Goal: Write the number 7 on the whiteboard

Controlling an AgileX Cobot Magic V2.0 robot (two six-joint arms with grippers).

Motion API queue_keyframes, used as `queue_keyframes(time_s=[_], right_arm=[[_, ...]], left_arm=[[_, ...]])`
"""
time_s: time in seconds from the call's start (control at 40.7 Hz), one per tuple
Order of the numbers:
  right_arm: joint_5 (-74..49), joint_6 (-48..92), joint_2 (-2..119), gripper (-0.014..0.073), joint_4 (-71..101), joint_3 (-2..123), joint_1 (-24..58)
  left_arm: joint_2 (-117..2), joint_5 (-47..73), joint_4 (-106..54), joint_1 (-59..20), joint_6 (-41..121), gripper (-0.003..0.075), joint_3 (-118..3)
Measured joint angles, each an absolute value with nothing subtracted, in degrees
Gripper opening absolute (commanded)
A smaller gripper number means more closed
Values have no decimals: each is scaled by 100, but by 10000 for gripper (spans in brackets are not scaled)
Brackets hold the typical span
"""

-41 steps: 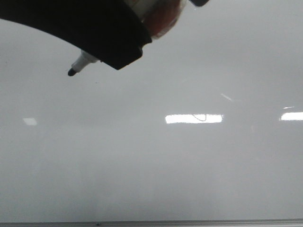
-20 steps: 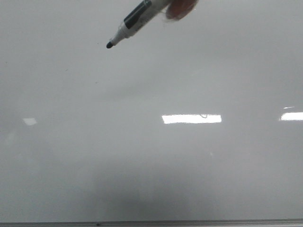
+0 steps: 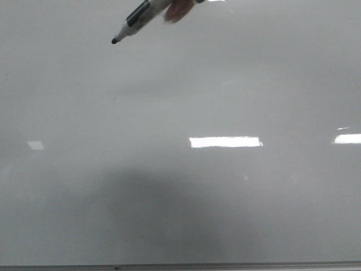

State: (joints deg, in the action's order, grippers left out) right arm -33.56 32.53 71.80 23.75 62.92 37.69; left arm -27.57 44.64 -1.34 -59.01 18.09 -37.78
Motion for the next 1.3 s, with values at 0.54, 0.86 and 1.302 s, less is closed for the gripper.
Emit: queue_keyframes(time_s=[0.54,0.86,1.302], right_arm=[[-3282,2955,9793,-68,2398,8136,3339],[-3469,2929,9803,-59,2529,8170,3097],[-4021,2887,9099,-59,2709,7580,2035]], left_arm=[[-2757,4464,-134,-5901,1805,-20,-3778],[-2757,4464,-134,-5901,1805,-20,-3778],[-2757,4464,-134,-5901,1796,-20,-3778]])
